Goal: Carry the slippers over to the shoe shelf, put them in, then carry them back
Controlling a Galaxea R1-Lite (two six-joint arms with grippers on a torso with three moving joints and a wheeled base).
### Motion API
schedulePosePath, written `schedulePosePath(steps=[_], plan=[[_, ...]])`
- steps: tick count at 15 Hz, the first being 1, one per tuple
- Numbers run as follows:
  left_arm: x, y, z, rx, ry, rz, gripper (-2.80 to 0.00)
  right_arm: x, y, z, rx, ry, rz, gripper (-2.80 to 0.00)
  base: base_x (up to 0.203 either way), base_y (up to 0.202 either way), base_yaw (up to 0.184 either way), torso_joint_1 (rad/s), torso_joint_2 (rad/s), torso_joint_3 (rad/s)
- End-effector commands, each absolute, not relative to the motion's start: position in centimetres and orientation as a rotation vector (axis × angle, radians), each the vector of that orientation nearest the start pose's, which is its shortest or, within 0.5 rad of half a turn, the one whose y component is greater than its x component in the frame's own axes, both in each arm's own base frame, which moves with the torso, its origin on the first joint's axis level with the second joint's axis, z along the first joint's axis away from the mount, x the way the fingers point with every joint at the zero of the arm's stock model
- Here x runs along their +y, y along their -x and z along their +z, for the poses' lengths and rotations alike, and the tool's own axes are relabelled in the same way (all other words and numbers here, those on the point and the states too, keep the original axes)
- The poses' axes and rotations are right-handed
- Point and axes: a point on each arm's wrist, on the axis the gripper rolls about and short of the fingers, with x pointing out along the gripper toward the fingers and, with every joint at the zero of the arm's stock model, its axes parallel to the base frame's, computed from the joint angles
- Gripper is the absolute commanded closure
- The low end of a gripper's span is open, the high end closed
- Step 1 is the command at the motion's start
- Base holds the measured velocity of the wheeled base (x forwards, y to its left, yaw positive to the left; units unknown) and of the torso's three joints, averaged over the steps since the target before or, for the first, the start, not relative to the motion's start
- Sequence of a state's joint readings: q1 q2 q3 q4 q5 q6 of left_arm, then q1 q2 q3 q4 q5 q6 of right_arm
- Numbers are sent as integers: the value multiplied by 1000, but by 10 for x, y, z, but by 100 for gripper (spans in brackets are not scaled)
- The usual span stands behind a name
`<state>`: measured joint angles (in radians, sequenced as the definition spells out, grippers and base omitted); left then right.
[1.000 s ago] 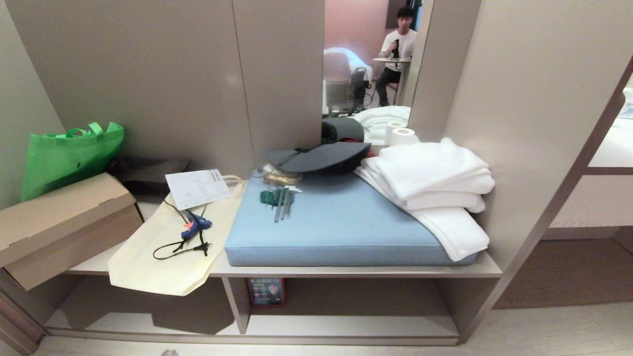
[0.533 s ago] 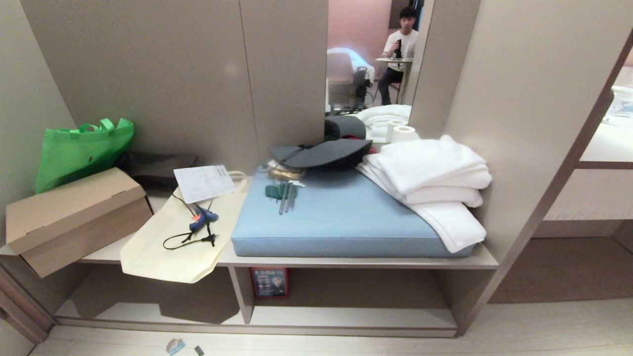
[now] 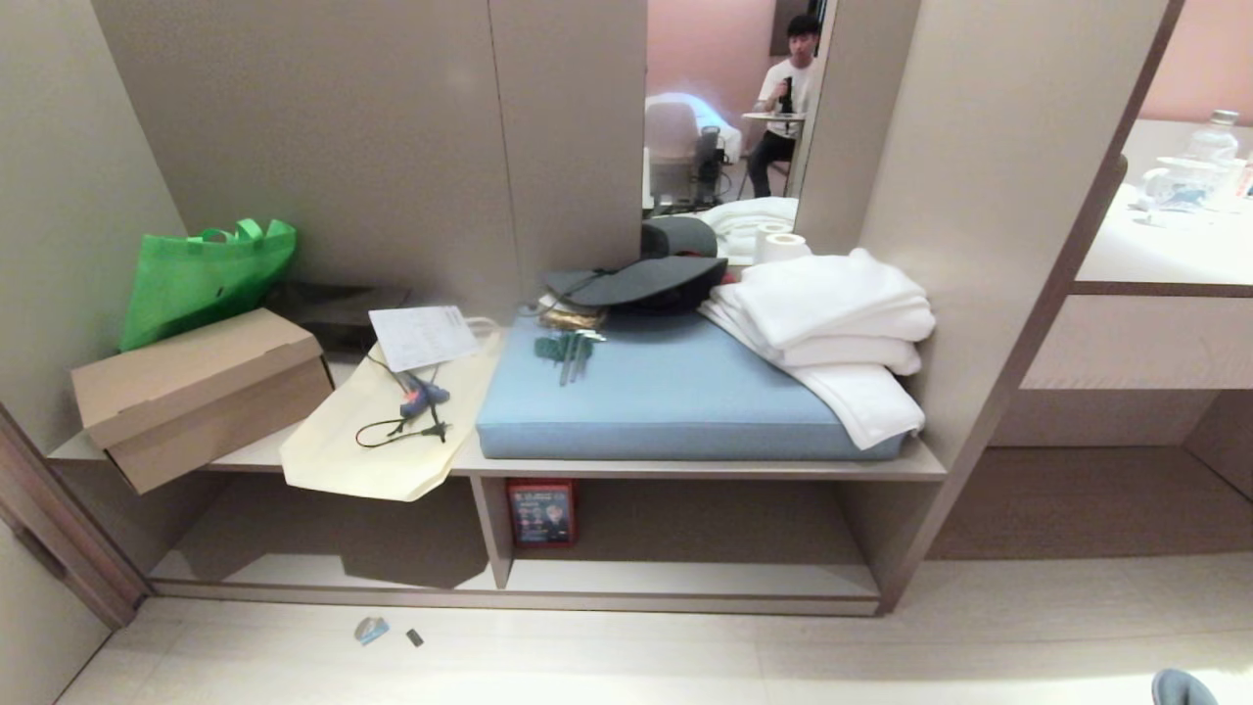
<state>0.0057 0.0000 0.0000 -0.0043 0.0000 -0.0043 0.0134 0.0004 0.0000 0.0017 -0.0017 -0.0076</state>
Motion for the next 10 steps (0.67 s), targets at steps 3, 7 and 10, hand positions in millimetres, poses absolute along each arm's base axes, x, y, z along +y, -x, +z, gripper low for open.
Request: schedulePosePath(steps=[3, 7, 10], plan=[[0, 23, 76, -4, 5, 6, 0, 0, 23, 75, 3, 6, 12, 0, -197, 0, 1, 0, 5, 3], [0, 23, 76, -3, 3, 6, 0, 0, 23, 75, 3, 6, 12, 0, -196, 0, 1, 4, 3, 3], [0, 23, 76, -3, 3, 6, 0, 0, 23, 75, 3, 6, 11, 0, -196, 0, 0, 3, 4, 3]])
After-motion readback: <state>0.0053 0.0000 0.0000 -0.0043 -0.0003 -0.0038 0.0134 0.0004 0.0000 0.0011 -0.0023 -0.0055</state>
